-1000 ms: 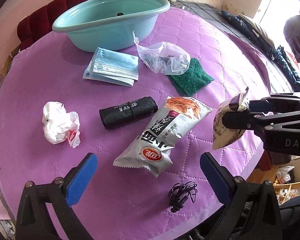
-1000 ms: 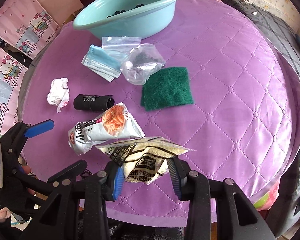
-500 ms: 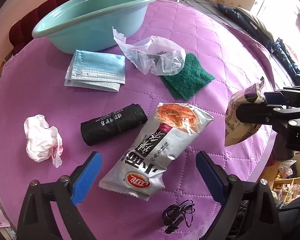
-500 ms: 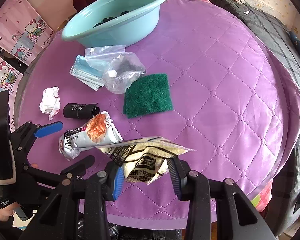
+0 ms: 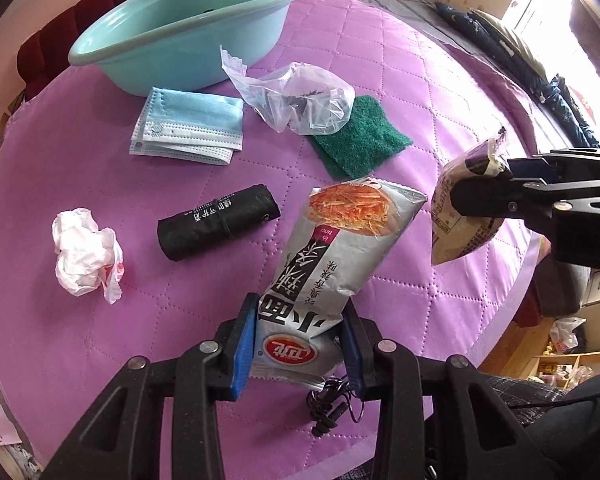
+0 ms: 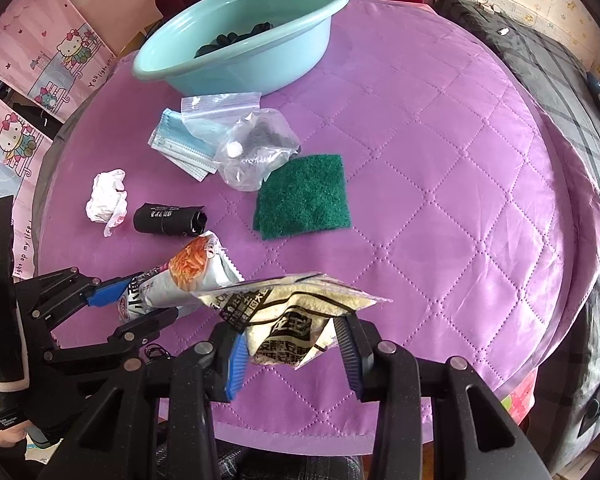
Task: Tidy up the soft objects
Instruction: 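Grasp the white snack packet with the left gripper while the right gripper holds its packet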
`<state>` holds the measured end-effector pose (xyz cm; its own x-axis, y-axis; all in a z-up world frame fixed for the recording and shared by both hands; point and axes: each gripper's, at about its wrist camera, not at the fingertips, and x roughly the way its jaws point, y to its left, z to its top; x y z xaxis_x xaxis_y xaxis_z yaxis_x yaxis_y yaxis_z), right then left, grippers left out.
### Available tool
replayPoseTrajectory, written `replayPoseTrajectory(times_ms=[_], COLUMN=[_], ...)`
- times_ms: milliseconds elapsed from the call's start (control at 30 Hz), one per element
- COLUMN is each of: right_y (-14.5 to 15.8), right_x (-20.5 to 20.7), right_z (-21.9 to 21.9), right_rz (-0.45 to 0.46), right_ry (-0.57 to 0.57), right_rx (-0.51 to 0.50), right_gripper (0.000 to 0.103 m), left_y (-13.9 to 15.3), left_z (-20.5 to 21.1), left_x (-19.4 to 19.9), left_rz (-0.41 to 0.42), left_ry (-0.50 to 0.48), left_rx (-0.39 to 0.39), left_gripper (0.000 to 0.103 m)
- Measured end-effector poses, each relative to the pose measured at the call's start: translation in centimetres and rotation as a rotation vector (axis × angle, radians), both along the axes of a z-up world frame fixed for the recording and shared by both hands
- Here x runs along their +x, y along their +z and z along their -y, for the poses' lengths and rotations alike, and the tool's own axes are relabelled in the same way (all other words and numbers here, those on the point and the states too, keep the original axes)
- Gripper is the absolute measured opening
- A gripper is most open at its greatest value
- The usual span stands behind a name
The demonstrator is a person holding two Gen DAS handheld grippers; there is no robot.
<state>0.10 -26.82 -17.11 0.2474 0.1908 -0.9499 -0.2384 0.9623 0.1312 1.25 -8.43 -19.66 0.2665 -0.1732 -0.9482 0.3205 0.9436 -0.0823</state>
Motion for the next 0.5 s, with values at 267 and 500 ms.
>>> replayPoseTrajectory(times_ms=[267,500], right_y=[0.7,1.6], right_x=[0.1,0.0], right_z=[-0.7,-1.6], right_rz=[0.005,0.022], right_ry=[0.03,0.064], right_rx=[-0.002,-0.018], right_gripper=[0.042,0.042], left_y=[2.1,3.7], left_z=[-0.6,-1.8], left_x=[-0.9,-1.7], left_rz=[0.01,0.03], left_ry=[0.028,0.057], left_rx=[-0.007,-0.019], left_gripper=[0.041,0.041])
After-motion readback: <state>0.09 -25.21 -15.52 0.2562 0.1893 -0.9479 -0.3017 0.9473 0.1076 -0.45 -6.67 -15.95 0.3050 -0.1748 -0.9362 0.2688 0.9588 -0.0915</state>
